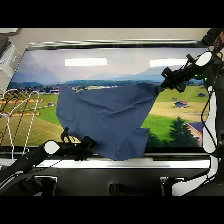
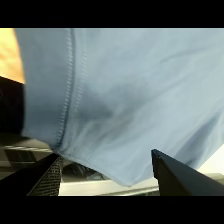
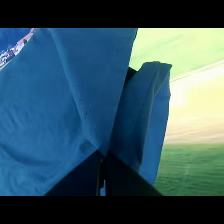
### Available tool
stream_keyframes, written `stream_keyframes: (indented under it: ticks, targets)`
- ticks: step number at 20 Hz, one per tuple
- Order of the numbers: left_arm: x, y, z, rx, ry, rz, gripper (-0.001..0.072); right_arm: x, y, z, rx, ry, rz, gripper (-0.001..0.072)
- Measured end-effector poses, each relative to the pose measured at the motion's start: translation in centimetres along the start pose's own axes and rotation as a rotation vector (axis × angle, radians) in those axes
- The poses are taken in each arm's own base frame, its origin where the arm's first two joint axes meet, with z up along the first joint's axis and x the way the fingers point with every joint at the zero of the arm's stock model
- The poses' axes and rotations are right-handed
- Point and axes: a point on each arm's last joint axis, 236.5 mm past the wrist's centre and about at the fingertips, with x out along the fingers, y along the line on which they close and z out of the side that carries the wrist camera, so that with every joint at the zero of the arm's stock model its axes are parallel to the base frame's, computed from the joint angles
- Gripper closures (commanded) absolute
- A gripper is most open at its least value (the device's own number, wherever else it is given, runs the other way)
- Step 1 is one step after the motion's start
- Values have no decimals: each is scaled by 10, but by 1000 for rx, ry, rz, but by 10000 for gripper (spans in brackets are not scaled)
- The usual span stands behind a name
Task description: Fold the clothes and pants, and hang the long-sleeved shirts on hangers.
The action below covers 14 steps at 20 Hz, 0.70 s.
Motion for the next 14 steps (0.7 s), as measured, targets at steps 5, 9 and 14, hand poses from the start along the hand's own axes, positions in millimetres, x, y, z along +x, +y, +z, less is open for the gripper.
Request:
stream_keyframes:
  ticks: [5, 9, 14]
  targets:
    - [5, -2, -5, 33, 18, 1, 688, -1, 0, 0, -1, 0, 1, 683]
    - [-3, -33, -2, 124, 9, -60, 689, -10, 5, -1, -27, -13, 9, 684]
    - [-70, -127, 55, 302, -92, -245, 689, -66, 34, 12, -190, -184, 61, 684]
